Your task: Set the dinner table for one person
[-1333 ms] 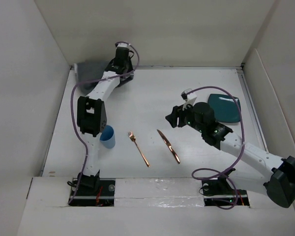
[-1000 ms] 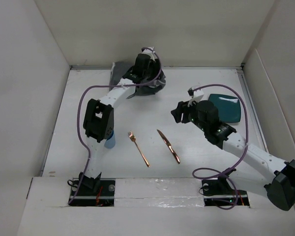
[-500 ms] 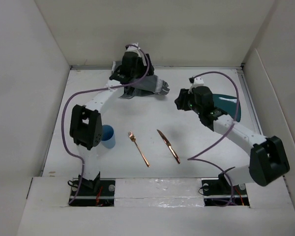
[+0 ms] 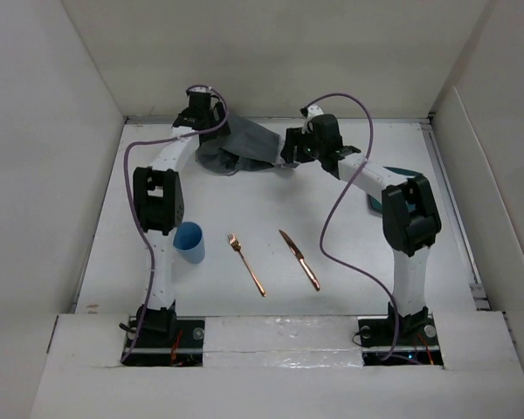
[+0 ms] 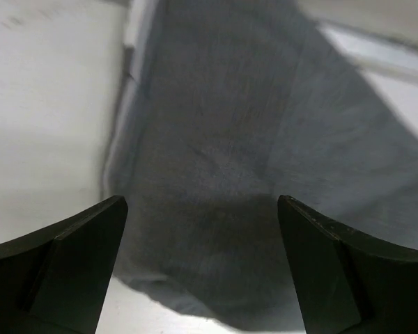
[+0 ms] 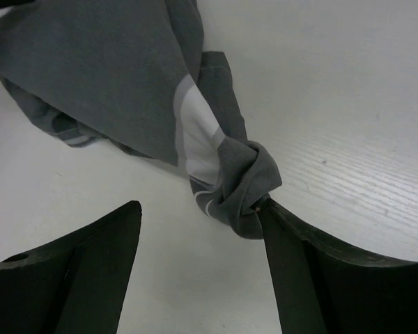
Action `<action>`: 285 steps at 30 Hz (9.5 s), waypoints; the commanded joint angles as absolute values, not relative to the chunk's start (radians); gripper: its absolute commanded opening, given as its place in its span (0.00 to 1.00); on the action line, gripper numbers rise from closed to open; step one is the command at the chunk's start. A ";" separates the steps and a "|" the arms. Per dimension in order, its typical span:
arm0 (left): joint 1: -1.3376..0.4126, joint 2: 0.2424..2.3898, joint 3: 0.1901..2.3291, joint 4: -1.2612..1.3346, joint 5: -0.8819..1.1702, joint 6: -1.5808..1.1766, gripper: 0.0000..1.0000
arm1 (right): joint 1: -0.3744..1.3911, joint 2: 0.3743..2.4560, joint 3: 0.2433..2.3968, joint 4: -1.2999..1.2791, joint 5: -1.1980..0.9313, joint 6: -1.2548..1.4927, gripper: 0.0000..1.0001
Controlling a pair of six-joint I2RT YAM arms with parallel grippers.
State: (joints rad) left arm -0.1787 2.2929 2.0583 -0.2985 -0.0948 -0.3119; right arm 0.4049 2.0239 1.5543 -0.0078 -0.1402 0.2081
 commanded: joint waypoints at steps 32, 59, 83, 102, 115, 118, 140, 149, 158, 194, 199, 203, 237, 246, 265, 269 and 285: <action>-0.198 1.752 1.907 0.037 0.180 -0.486 0.00 | 0.407 1.535 1.951 -0.294 -0.124 0.038 0.00; -0.273 2.246 2.307 -0.229 -0.027 -0.296 0.79 | 0.193 1.766 1.554 -0.215 -0.132 0.336 0.57; -0.638 1.438 1.040 0.018 -0.253 -0.471 0.00 | 0.411 1.190 0.542 0.055 -0.101 0.442 0.56; -0.673 1.439 0.956 0.031 -0.339 -0.589 0.59 | 0.492 1.416 0.659 0.301 -0.166 0.595 0.00; -0.549 1.541 0.908 0.140 -0.222 -0.673 0.84 | 0.453 1.598 1.160 0.279 -0.227 0.623 0.00; -0.540 1.623 0.939 0.107 -0.236 -0.707 0.85 | 0.463 1.566 1.054 0.331 -0.226 0.626 0.00; -0.434 2.032 1.442 -0.066 -0.302 -0.706 0.00 | 0.527 1.593 0.748 0.451 -0.276 0.609 0.00; -0.281 2.008 1.727 -0.182 -0.295 -0.643 0.03 | 0.736 1.860 1.093 0.425 -0.271 0.675 0.03; -0.111 1.944 1.737 -0.285 -0.149 -0.615 0.91 | 0.790 2.006 1.423 0.183 -0.334 0.577 0.65; -0.098 2.269 1.925 -0.491 -0.129 -0.408 0.60 | 0.083 2.106 1.592 -0.290 0.130 0.535 0.54; -0.098 2.290 1.927 -0.480 -0.115 -0.419 0.59 | 0.072 2.183 1.697 -0.383 0.137 0.575 0.49; -0.098 2.298 1.933 -0.483 -0.106 -0.420 0.60 | 0.045 2.181 1.684 -0.403 0.120 0.624 0.44; -0.098 2.433 2.131 -0.457 -0.094 -0.440 0.00 | 0.066 1.922 1.398 -0.244 0.041 0.558 0.00; -0.089 2.462 2.324 -0.439 -0.078 -0.469 0.00 | 0.158 1.643 1.023 -0.075 0.071 0.575 0.00; -0.089 2.347 2.251 -0.417 -0.181 -0.383 0.77 | 0.213 1.545 0.819 0.052 0.018 0.588 0.00; -0.089 2.208 2.090 -0.420 -0.154 -0.416 0.70 | 0.213 1.485 0.776 0.058 0.035 0.594 0.00; -0.130 1.665 1.494 -0.196 0.072 -0.518 0.59 | 0.138 1.367 0.617 0.111 0.008 0.609 0.06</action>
State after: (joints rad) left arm -0.1253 1.7676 1.5616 -0.2554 -0.0105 -0.4824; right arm 0.1535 1.3846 0.6277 0.0624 0.0143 0.6140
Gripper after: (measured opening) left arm 0.600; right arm 0.067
